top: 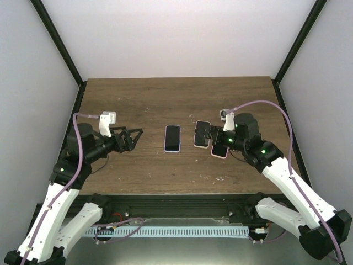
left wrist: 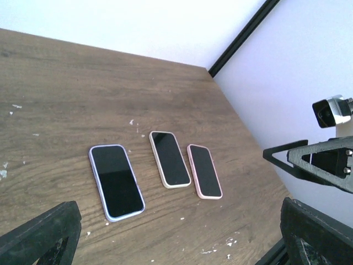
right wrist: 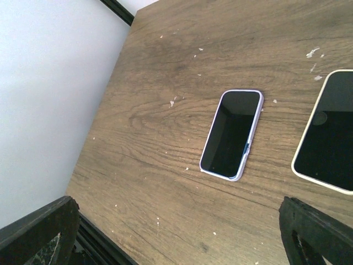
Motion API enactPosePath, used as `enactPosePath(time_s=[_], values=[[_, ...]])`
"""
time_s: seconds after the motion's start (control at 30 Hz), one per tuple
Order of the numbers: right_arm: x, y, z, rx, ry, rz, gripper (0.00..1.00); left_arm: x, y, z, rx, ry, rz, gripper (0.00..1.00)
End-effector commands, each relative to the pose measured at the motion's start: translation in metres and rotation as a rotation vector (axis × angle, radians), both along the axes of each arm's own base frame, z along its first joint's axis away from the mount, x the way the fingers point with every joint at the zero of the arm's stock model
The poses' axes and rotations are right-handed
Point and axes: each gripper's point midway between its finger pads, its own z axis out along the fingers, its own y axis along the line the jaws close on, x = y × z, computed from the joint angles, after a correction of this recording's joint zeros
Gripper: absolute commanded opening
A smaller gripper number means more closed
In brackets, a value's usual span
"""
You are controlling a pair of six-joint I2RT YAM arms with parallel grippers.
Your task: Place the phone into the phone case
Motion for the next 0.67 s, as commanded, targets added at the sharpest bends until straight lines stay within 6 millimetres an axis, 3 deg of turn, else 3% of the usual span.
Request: enactPosePath(time_s=[0.0,0.13,0.27,0.63], values=[[-0.006,-0.012,0.047,0.031,-0.083,-0.039,1.0,-0.006,0.006,0.023,-0.034,-0.051,0.031,1.0],[-0.014,-0.017,0.069,0.066,-0.125,-0.046,1.0,-0.007,0.008,0.03,-0.05,-0.065,0.044,1.0],[-0.019,-0.02,0.075,0.085,-0.137,-0.055,1.0,-0.009,0.009,0.034,-0.053,-0.071,0.045,1.0],[-0.026,-0.023,0.059,0.097,-0.103,-0.06,1.0,-0.011,0.013,0.025,-0.063,-0.059,0.069,1.0]])
